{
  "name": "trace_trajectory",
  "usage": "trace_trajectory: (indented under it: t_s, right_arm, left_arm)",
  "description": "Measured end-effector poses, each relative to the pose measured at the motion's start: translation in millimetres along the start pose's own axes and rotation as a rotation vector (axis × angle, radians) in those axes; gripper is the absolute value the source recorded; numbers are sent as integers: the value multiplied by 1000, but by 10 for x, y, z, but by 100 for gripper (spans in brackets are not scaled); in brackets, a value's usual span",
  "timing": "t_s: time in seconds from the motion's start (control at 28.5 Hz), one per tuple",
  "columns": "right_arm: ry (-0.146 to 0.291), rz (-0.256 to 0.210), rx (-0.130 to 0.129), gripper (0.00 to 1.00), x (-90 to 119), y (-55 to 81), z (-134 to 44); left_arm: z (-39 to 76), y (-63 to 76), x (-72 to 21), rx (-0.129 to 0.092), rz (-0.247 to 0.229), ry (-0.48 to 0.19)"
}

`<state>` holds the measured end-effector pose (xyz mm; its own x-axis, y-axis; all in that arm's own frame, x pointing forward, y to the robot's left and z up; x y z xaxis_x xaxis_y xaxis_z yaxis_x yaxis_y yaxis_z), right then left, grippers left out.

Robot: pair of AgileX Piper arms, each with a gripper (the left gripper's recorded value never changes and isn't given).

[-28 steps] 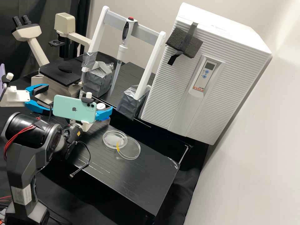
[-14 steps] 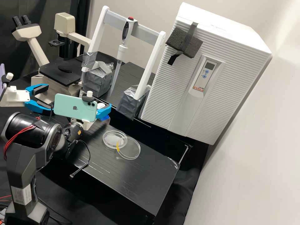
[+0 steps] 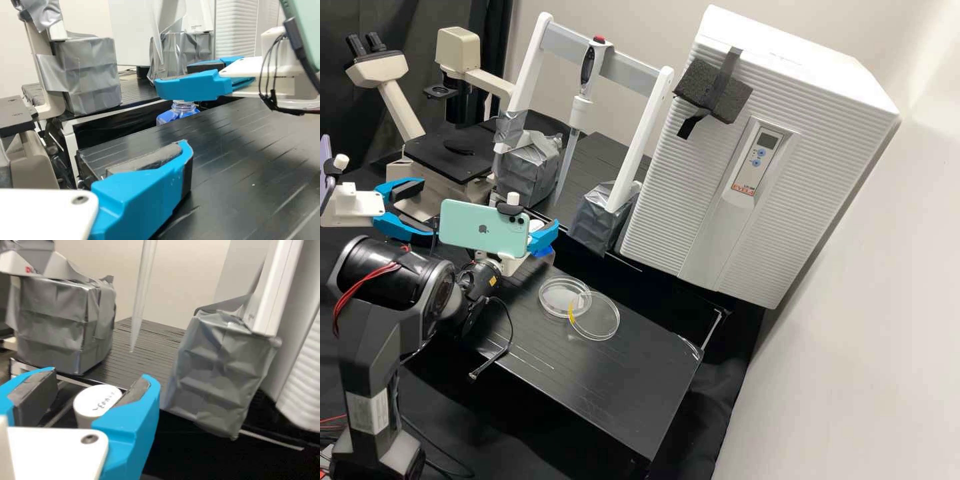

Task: Open the bottle

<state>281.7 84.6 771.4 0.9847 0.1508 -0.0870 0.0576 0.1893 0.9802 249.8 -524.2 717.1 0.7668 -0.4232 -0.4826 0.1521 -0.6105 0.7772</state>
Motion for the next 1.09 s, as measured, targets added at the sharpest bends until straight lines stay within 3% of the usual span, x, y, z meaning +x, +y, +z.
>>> trace_trajectory:
  t_s: [0.14, 0.18, 0.88, 1.09]
  right_arm:
    - [-18, 3, 9, 100, 3, -5, 21]
    - [-18, 3, 9, 0, 3, -5, 21]
    - [-20, 0, 9, 0, 34, -20, 26]
    - [-20, 0, 9, 0, 34, -20, 26]
  left_arm:
    - [-1, 9, 7, 1, 4, -1]
    - [-1, 12, 10, 2, 5, -1]
    - [-13, 13, 10, -5, 5, 12]
    - [-31, 17, 9, -17, 10, 32]
